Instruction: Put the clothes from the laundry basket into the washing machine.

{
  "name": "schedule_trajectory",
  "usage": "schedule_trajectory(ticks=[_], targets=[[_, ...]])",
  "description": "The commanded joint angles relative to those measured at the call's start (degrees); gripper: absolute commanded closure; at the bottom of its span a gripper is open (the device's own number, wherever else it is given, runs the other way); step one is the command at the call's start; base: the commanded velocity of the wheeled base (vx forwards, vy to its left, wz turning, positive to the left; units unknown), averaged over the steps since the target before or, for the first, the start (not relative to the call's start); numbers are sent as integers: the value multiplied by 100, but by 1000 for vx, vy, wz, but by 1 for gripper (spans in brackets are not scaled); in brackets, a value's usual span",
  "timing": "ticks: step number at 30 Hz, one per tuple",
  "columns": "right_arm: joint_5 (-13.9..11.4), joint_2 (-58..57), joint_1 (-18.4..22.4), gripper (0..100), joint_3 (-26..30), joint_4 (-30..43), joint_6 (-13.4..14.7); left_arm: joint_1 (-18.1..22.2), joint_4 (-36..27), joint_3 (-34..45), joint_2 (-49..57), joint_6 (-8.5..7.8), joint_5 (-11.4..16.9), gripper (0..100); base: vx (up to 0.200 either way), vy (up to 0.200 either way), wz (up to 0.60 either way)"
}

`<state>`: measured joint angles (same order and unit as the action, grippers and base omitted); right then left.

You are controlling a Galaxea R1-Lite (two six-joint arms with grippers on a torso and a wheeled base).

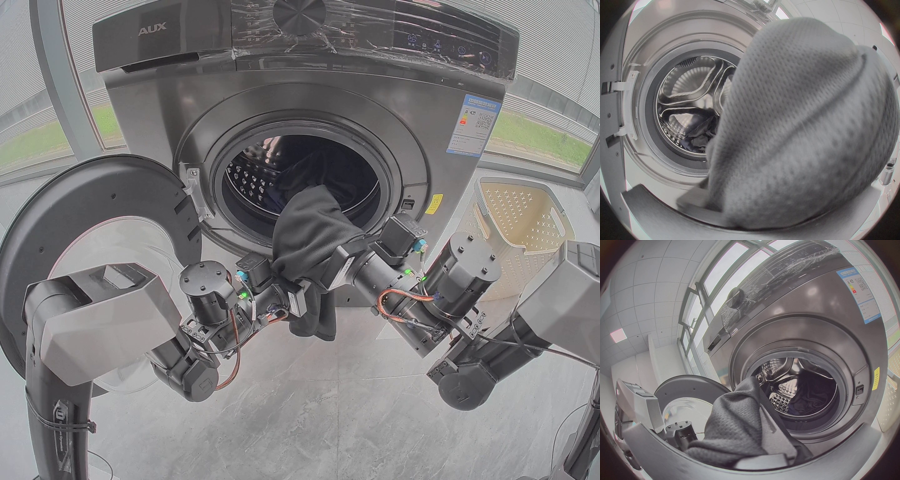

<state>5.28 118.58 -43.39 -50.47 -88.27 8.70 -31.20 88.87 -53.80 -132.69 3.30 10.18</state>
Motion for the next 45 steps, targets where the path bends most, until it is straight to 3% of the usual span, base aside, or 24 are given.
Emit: schedule_trajectory(ticks=[1, 14, 26, 27, 33, 37, 39, 45], targets=[[-1, 16, 190, 100, 46, -6, 17, 26, 8, -70, 51, 30, -77, 100, 0, 0, 0], [8, 350, 682, 100, 169, 56, 26, -36, 8, 642, 1176, 74, -227, 100, 0, 0, 0], [-27, 878, 665, 100, 2, -15, 8, -159, 8, 976, 1562, 92, -403, 100, 0, 0, 0], [-27, 842, 630, 0, 2, -15, 8, -159, 8, 985, 1562, 100, -403, 100, 0, 0, 0], [-71, 394, 480, 0, 556, 12, 0, -80, 8, 976, 1589, 135, -438, 100, 0, 0, 0], [-519, -370, 173, 0, 1918, -6, -79, -36, 8, 1117, 1773, 241, -869, 100, 0, 0, 0], [-721, -643, 14, 0, 2305, -15, -132, -71, 8, 1337, 1844, 320, -1009, 100, 0, 0, 0], [-923, -1030, -73, 0, 3078, -6, -141, -97, 25, 2145, 2186, 250, -992, 100, 0, 0, 0]])
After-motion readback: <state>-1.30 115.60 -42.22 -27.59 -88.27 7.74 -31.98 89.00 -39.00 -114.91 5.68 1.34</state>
